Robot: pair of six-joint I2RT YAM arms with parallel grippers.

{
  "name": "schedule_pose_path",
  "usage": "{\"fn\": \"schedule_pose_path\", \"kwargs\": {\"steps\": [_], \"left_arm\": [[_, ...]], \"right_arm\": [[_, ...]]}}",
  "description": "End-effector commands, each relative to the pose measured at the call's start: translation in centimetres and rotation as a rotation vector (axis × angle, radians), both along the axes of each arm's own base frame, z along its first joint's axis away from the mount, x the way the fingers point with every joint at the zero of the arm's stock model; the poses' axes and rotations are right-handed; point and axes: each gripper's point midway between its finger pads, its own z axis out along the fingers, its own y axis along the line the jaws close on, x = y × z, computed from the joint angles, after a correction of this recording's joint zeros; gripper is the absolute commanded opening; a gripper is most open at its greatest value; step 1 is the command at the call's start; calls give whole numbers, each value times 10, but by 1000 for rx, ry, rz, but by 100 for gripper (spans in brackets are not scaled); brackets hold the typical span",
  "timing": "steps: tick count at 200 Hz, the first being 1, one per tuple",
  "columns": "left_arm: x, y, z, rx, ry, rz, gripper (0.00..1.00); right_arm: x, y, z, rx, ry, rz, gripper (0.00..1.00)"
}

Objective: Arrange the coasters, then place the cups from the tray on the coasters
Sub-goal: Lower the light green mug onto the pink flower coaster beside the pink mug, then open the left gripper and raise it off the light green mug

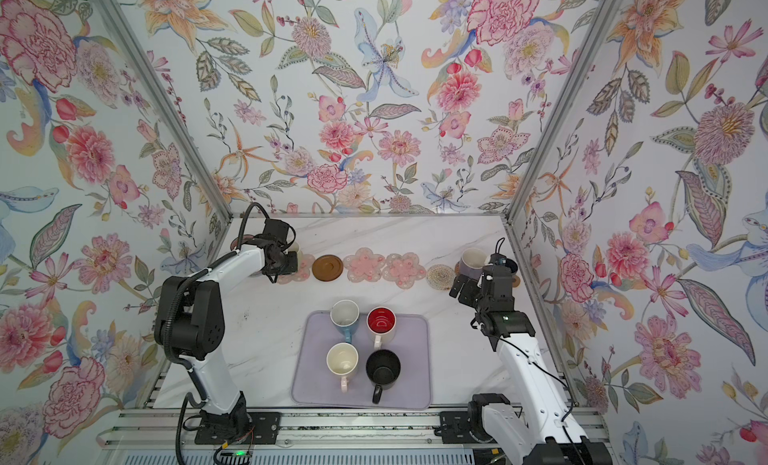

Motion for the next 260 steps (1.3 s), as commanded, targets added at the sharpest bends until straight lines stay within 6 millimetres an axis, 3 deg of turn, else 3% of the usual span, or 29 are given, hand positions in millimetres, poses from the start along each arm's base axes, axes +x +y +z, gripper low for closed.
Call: {"fn": "schedule_pose_path", "kwargs": {"steps": [1, 117, 159, 215, 230, 243, 260], "left_arm": [[22, 3, 21, -2, -87, 10, 0], [17, 4, 12, -5, -58, 29, 3], [15, 5, 11, -5, -54, 39, 30], [11, 7, 15, -8, -55, 53, 58], [10, 7, 23, -8, -73, 60, 71], [8, 9, 35, -11, -102, 70, 98], [3, 11, 53, -22, -142, 82, 99]], "right_arm": [[-3, 2, -1, -10, 6, 15, 99], [-3, 2, 1, -9, 1, 16, 99], [-2, 2, 3, -8, -5, 17, 99], [-2, 2, 4, -8, -10, 15, 99], [-3, 2, 4, -8, -8, 19, 99], [-3, 3, 6, -7, -13, 19, 99], [-3, 2, 7, -7, -19, 15, 99]]}}
